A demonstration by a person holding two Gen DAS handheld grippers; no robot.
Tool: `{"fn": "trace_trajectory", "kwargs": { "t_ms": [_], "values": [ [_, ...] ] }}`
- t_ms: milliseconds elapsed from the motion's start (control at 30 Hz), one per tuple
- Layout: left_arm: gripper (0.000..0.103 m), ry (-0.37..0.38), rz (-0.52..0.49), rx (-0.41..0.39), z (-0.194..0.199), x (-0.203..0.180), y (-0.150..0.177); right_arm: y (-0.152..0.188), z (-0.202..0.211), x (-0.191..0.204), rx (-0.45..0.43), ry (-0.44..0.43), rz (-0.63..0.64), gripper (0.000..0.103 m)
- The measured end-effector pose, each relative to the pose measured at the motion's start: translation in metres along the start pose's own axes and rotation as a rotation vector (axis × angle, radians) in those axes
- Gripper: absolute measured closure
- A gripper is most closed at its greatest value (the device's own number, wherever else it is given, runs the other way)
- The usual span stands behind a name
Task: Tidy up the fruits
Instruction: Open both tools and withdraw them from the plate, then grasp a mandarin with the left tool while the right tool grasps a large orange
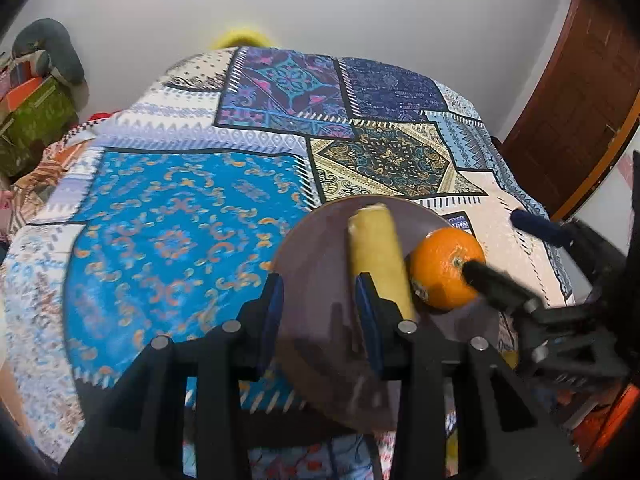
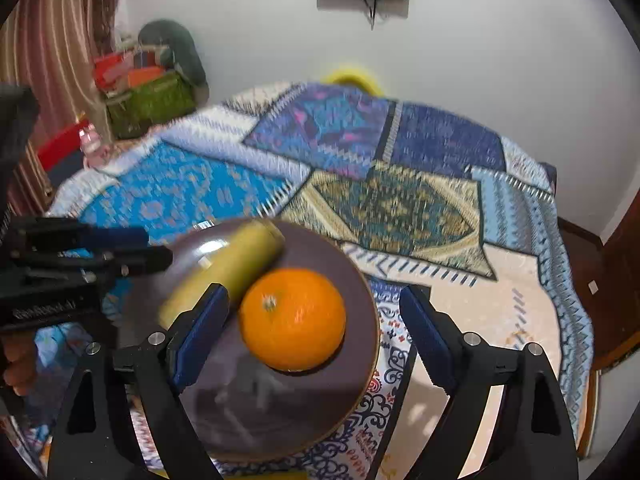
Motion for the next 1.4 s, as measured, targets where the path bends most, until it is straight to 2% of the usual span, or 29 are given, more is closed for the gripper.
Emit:
{"fn": "trace_trajectory", "kwargs": {
  "t_ms": [333,400,533,800,1000,1067,1233,1400],
  "values": [
    [0.063,-0.021,-0.050,-0.090,0.077,0.003,0.022,-0.003,0.066,0.024,-0.069,0.028,0.020,0.017],
    [0.062,-0.021,-0.059,-0.105,0.091,0.002,0.028,0.002,0.079,0.029,-0.080,0.033,0.020,0.017],
    [0.052,-0.009,-0.082,-0.136,0.127,-0.002,0.042,0.011,0.106,0.039,-0.101,0.051,0.027,0.017],
    [0.047,-0.005,-0.096,-0.171,0.178,-0.009,0.074,0.040,0.152,0.061,-0.115,0.040,0.017,0.017],
    [0.045,-0.008,-0.096,-0.162,0.199,-0.007,0.102,0.071,0.174,0.078,-0.111,0.027,0.001,0.015],
    [0.038,-0.008,-0.092,-0.154,0.202,-0.005,0.110,0.082,0.178,0.083,-0.105,0.023,-0.007,0.012],
    [0.038,0.025,-0.087,-0.135,0.209,-0.002,0.133,0.107,0.182,0.090,-0.089,-0.001,-0.046,0.010],
    [0.038,0.026,-0.090,-0.091,0.204,-0.001,0.151,0.129,0.175,0.093,-0.041,-0.020,-0.089,0.010]
  ]
}}
Point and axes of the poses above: each gripper's, at about its wrist camera, not at the fingertips, and z roughly against the way its jaws point, x to its left, y to its underside, the point moved 6 cm from there along -z, roughly the way its jaws point, and after that the axes turned 9 degrees about -y, right-handed, at the moved point
